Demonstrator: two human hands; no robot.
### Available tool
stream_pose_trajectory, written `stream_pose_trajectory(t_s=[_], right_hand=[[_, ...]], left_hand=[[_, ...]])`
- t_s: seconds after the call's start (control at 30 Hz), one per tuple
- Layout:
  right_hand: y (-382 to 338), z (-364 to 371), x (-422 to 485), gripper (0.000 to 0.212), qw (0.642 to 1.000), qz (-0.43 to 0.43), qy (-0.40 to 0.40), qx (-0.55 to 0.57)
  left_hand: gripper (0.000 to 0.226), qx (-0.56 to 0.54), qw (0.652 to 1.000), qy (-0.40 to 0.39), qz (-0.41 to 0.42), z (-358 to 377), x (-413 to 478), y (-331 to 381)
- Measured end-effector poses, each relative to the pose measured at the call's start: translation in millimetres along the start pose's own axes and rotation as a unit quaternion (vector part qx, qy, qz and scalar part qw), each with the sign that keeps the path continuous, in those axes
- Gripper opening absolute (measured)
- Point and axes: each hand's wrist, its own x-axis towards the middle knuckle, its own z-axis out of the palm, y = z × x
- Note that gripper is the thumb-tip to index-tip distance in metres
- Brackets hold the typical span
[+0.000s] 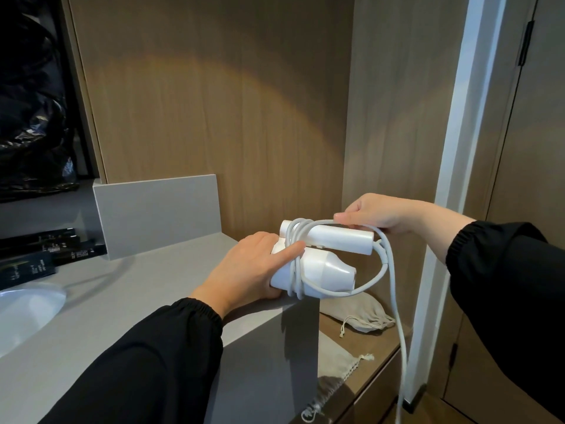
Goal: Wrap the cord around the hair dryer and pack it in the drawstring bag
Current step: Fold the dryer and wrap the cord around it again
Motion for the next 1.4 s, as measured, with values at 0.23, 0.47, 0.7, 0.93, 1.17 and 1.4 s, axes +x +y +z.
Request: stream_pose_trajectory(t_s=[0.23,0.47,0.7,0.93,1.17,1.4], right_hand=[[16,-8,-4,0.020,0.987,0.013,-0.071,0.144],[31,2,-3,0.020,0.967,0.013,0.023,0.251],[24,30,-1,0.043,0.978,0.052,0.095,0.180],[4,64,6,0.052,0.986,0.016,0.167,-0.023],[-18,96,-12,0.029,0.968,0.004,0.083,-0.239],[-43,108,-32,0.044,0.931,-0.031,0.036,-0.363]], left_hand=[[0.084,0.007,1.000,-0.021,-0.022,3,-3,-10],[0.079,-0.061,0.992,-0.041,-0.103,-4,-1,-4],[0.084,-0.187,0.949,0.053,-0.248,-16,-8,7],[0.085,-0.114,0.948,0.039,-0.295,-9,-9,3],[0.089,-0.087,0.949,0.027,-0.301,-3,-9,-1],[0.091,-0.090,0.945,0.027,-0.314,0,-9,1]])
